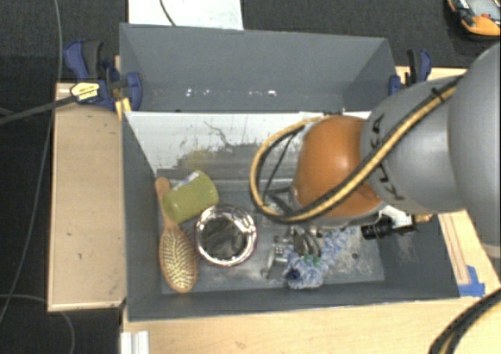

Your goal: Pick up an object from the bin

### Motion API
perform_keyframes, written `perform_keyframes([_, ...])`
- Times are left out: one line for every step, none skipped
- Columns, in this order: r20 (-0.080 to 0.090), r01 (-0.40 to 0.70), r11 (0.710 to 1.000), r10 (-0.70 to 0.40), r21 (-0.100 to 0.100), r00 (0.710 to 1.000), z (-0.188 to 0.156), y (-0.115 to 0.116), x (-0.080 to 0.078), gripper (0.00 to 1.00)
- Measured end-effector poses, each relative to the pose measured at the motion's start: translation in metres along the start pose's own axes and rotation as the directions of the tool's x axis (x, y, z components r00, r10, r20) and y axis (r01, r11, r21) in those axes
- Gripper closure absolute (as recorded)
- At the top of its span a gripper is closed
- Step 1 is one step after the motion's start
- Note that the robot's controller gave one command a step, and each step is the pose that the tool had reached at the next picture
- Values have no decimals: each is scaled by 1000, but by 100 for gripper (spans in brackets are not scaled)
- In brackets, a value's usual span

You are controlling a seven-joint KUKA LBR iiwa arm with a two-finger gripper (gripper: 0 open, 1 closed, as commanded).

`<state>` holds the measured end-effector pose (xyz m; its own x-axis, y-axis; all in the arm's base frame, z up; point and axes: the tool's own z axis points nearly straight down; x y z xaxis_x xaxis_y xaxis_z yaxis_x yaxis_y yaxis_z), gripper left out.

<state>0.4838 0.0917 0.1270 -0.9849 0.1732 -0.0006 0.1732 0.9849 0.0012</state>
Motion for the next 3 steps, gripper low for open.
perform_keyframes([-3,-1,1000,1,0,1000,-10,1,-2,0])
perform_keyframes([-2,68,998,-68,0,998,-14,-29,-13,0])
perform_keyframes([-3,51,999,-51,0,999,-22,-23,-12,0])
